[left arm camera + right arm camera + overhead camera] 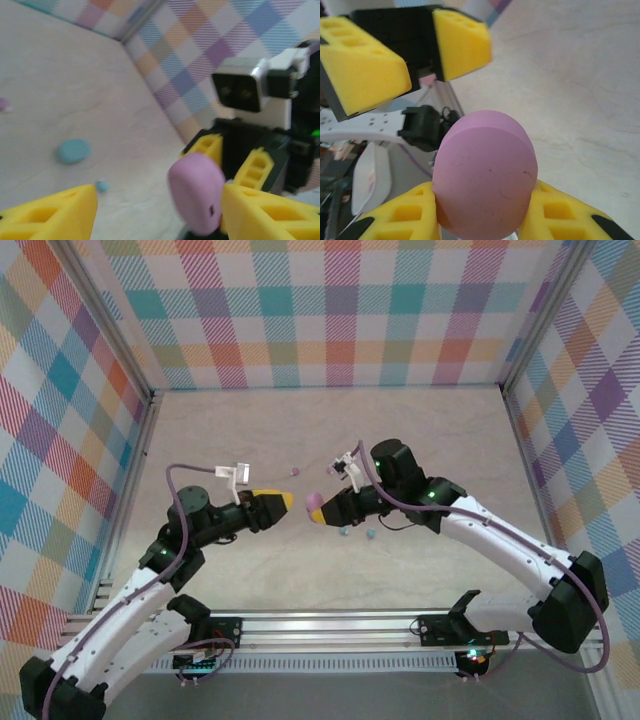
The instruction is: Insert wireless bluetooth earbuds into charging case
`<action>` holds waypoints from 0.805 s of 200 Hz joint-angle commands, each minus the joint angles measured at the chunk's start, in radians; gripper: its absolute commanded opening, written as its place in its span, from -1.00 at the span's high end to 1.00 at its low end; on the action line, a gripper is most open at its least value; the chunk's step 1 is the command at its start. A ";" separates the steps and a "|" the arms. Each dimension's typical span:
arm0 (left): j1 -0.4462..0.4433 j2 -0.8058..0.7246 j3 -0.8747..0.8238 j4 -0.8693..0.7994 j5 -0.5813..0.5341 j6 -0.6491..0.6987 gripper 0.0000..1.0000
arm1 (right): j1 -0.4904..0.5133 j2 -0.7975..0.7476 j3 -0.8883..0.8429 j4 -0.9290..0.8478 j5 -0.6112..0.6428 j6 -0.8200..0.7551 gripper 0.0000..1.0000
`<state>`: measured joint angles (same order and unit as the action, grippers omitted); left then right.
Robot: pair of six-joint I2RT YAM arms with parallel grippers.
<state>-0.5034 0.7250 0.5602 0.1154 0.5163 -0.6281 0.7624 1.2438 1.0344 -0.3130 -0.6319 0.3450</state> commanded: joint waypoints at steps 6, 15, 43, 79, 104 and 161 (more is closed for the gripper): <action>0.008 0.089 -0.026 0.341 0.166 -0.198 -0.29 | -0.004 0.023 0.040 0.083 -0.141 -0.013 0.68; 0.008 0.115 -0.033 0.416 0.176 -0.245 -0.27 | -0.007 0.023 0.036 0.113 -0.146 0.007 0.68; 0.008 0.181 -0.024 0.516 0.219 -0.311 -0.20 | -0.024 0.011 0.009 0.204 -0.134 0.070 0.69; 0.008 0.218 -0.017 0.549 0.249 -0.337 -0.21 | -0.064 0.004 -0.017 0.284 -0.072 0.145 0.75; 0.008 0.188 0.049 0.234 0.162 -0.192 -0.38 | -0.067 0.051 0.084 0.040 0.088 0.089 0.80; 0.048 0.173 0.133 -0.554 -0.364 0.098 -0.40 | -0.004 0.302 0.166 -0.331 0.538 0.254 0.90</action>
<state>-0.4877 0.8959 0.7071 -0.1101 0.3569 -0.6392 0.7063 1.4158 1.1816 -0.4213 -0.3553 0.4866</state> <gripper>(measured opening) 0.700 0.331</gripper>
